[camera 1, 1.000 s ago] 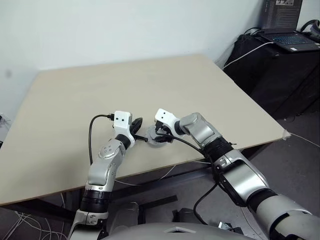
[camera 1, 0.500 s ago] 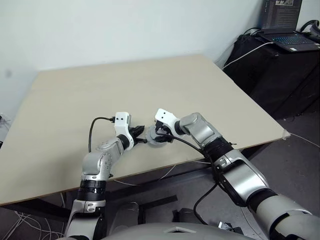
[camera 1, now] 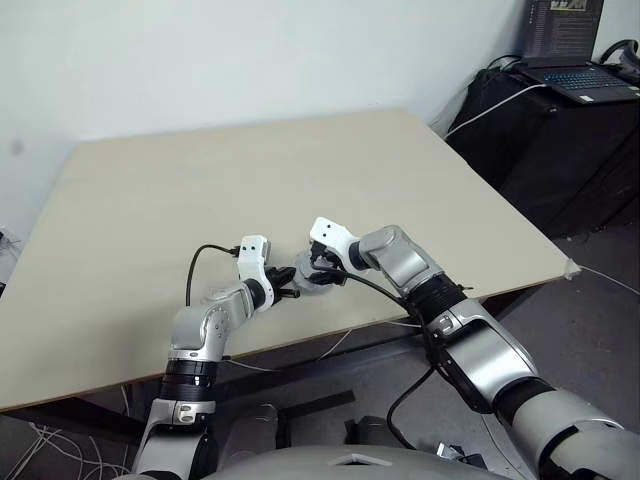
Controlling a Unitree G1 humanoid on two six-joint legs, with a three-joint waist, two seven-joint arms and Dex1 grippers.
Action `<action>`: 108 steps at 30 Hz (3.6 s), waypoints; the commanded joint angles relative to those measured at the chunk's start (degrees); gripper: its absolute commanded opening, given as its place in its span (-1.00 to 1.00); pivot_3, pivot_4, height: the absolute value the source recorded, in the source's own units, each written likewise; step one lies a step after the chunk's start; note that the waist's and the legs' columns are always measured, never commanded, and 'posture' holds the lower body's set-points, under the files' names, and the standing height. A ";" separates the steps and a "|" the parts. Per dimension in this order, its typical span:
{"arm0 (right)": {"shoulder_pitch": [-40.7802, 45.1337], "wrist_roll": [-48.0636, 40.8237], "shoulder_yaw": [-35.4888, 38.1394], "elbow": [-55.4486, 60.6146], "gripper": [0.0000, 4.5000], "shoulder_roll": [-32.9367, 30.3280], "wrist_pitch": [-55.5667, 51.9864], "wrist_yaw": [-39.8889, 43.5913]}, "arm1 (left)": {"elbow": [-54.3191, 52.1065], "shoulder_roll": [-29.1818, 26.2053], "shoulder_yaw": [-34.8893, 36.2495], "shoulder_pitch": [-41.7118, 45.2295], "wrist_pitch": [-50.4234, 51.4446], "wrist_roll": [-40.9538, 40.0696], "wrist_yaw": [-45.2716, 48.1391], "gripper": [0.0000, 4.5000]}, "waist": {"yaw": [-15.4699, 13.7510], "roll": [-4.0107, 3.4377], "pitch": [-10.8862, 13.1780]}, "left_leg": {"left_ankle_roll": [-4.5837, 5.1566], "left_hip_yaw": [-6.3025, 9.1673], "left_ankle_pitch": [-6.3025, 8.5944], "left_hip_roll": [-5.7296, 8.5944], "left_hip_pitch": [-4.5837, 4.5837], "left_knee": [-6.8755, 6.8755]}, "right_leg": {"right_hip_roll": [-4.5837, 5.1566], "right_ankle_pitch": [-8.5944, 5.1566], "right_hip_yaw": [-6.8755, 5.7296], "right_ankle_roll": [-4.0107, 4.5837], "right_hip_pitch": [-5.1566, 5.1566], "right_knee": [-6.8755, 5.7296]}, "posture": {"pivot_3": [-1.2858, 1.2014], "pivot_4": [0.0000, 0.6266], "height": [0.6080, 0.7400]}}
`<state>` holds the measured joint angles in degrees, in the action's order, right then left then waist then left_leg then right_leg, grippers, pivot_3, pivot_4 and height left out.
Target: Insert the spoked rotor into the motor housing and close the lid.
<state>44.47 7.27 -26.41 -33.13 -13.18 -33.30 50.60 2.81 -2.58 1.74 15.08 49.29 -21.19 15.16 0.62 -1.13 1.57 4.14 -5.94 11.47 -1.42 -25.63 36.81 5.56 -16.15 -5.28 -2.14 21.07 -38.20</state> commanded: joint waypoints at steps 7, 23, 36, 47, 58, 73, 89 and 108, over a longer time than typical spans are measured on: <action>-0.39 1.66 -0.52 -2.22 0.41 -0.62 -1.10 -0.83 | 3.81 3.57 1.11 3.84 -4.21 0.64 -2.91 -1.00 | 0.02 0.03 -0.02 | 0.00 0.00 0.00 0.00 0.00 -0.02 | 0.02 0.03 0.07 0.06 0.01 0.04 | 0.03 -1.00 1.00; -0.36 1.61 -0.55 -2.21 0.41 -0.33 -1.18 -0.89 | 8.23 5.16 0.52 6.24 -0.67 1.44 -5.41 -1.00 | -0.05 0.09 -0.06 | 0.00 0.01 0.00 0.01 0.00 -0.03 | 0.06 0.05 0.07 0.09 0.02 0.04 | 0.03 -1.00 1.00; -0.33 1.68 -0.55 -1.62 0.99 -0.54 -1.35 -0.72 | 8.37 5.41 -0.22 6.34 -0.57 1.12 -4.50 -1.00 | -0.11 0.13 -0.10 | 0.00 0.01 0.00 0.07 -0.01 -0.08 | 0.13 0.07 0.08 0.09 0.02 0.12 | 0.03 -1.00 1.00; -0.17 1.49 0.46 0.58 0.99 -1.16 -2.51 -1.16 | 8.54 5.39 -0.69 6.59 -0.68 1.30 -3.91 -1.00 | -0.11 0.15 -0.12 | 0.00 0.01 0.00 0.13 -0.01 -0.22 | 0.17 0.08 0.08 0.08 0.02 0.24 | 0.03 -1.00 1.00; -1.80 0.15 1.19 8.19 0.99 -2.93 -5.51 -0.52 | 10.13 5.86 -1.08 7.58 -1.32 2.15 -2.79 -1.00 | -0.43 0.16 -0.11 | 0.00 0.01 0.00 0.32 -0.10 -0.33 | 0.35 0.10 0.06 0.02 0.07 0.39 | 0.03 -1.00 1.00; -4.23 -1.69 0.92 17.99 0.99 -5.91 -9.23 1.11 | 10.88 5.80 -1.48 7.99 -1.73 2.88 -1.57 -1.00 | -0.81 0.19 -0.09 | 0.02 0.02 0.01 0.33 -0.14 -0.33 | 0.36 0.10 0.03 0.02 0.10 0.40 | 0.03 -1.00 1.00; -9.10 -1.32 8.99 30.44 0.99 -3.55 -23.15 -14.08 | 11.08 5.90 -2.20 8.01 -2.22 3.22 -0.51 -1.00 | -1.57 0.24 -0.07 | -0.06 0.02 -0.05 0.34 -0.35 -0.30 | 0.39 0.09 0.03 0.03 0.29 0.41 | 0.03 -1.00 1.00; -18.66 -6.15 34.77 36.39 0.99 20.16 -20.86 -47.21 | 10.33 5.71 -2.95 7.55 -1.93 3.49 0.28 -1.00 | -1.67 0.23 -0.08 | -0.08 0.00 -0.16 0.39 -0.39 -0.30 | 0.05 0.34 -0.10 -0.43 0.30 0.40 | 0.03 -1.00 1.00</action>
<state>25.45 3.30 5.69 -0.33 5.66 -57.79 5.49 13.02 2.10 1.31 22.48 46.62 -17.54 14.11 -1.05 -0.90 1.50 4.07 -5.94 11.30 -1.03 -26.03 36.50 5.59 -15.80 -5.38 -2.57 21.36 -37.80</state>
